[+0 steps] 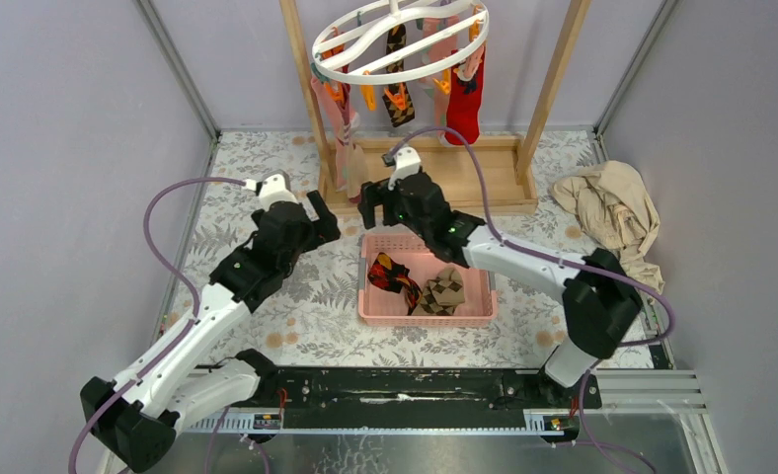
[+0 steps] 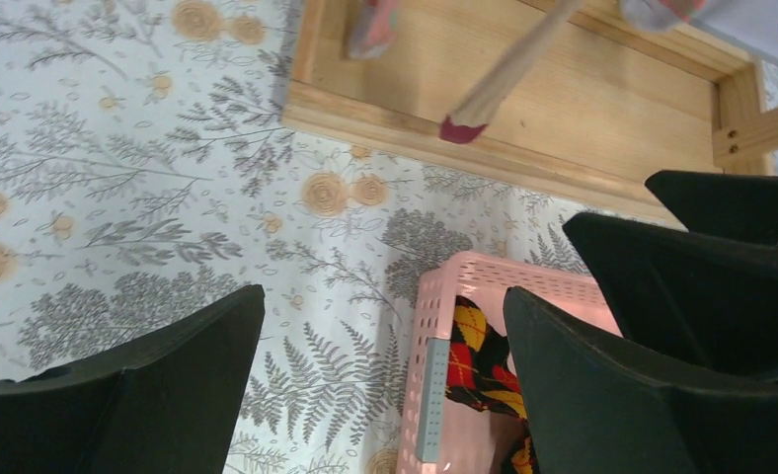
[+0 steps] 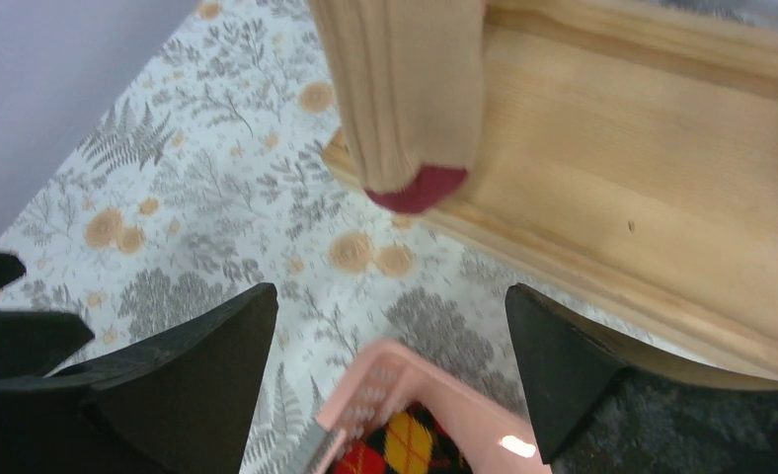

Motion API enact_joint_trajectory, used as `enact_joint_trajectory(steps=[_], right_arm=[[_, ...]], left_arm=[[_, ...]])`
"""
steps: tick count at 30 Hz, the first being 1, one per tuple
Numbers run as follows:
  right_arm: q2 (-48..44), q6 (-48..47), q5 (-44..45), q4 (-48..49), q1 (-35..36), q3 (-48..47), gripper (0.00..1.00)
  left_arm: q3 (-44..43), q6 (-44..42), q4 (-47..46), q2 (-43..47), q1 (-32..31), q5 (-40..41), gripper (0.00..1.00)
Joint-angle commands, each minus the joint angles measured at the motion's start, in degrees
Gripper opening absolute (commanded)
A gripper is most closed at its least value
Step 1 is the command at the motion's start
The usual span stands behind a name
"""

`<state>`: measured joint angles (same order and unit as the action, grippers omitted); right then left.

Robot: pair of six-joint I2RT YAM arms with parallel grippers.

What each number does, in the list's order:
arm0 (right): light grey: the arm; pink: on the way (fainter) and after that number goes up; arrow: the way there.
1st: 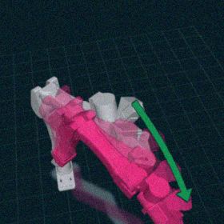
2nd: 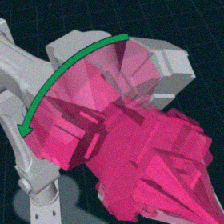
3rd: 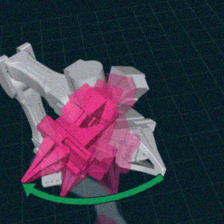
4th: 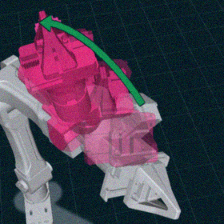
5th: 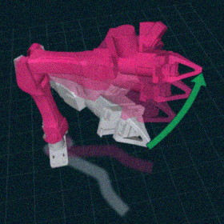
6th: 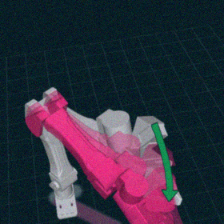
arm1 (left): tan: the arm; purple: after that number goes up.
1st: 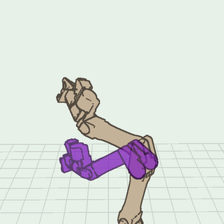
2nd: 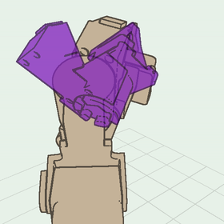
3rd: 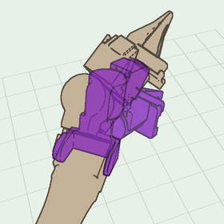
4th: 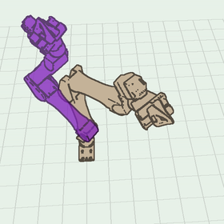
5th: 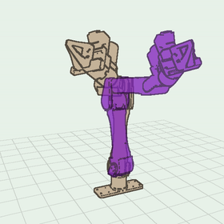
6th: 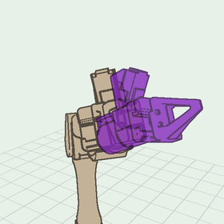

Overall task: Remove the socks clipped to the hanger
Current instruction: Remove the sock from the hanger.

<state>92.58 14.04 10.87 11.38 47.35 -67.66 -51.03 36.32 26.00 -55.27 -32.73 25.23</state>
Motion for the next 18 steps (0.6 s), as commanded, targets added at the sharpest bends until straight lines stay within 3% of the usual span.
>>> enact_joint_trajectory(steps=[1,13,18], right_arm=[[4.02,-3.83,7.42,11.07,1.99,-7.32,0.93],[18.06,-6.75,16.14,14.11,3.89,-20.67,0.95],[21.14,-6.03,18.60,14.85,3.88,-23.39,0.91]], left_arm=[[1.92,2.48,2.11,3.68,3.14,-1.33,0.98],[3.50,2.98,3.26,6.14,4.25,-3.64,0.99],[3.56,2.54,3.24,5.63,4.34,-3.80,0.98]])
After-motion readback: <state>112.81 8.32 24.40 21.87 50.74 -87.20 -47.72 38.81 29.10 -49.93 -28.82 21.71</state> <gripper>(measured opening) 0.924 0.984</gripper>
